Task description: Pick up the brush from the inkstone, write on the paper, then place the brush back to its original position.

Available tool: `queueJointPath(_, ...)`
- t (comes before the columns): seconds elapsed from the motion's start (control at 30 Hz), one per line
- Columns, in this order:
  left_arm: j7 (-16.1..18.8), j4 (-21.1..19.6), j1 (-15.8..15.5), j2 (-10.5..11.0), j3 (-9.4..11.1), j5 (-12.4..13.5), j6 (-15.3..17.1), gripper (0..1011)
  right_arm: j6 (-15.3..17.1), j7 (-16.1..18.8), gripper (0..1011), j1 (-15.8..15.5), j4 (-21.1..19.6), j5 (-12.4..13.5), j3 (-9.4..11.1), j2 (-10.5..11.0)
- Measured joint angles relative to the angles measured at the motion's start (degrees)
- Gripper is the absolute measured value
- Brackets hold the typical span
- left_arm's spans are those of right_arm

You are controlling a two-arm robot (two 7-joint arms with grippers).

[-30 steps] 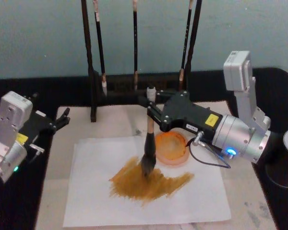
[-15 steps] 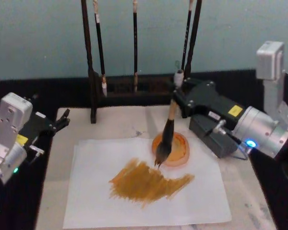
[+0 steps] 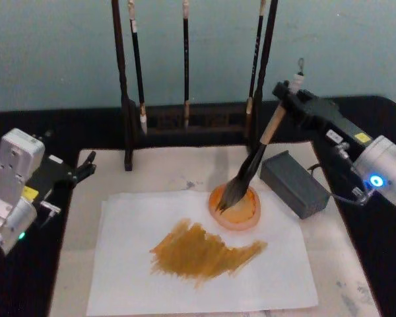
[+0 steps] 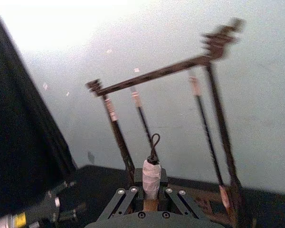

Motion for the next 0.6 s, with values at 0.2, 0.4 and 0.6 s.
queueJointPath(0.2, 0.00, 0.00, 0.00, 0.00, 0.00, 0.00, 0.00, 1010, 7.08, -0.84, 160, 0.21, 5.57, 13.53, 4.90, -3.05)
queueJointPath(0.4, 0.00, 0.00, 0.00, 0.00, 0.00, 0.00, 0.00, 1009, 11.76, -2.99, 160, 1.00, 11.61, 23.33, 8.59, -5.79)
queueJointPath(0.6, 0.00, 0.00, 0.00, 0.00, 0.00, 0.00, 0.00, 1010, 12.84, -4.01, 160, 1.09, 14.39, 27.36, 9.37, -6.89)
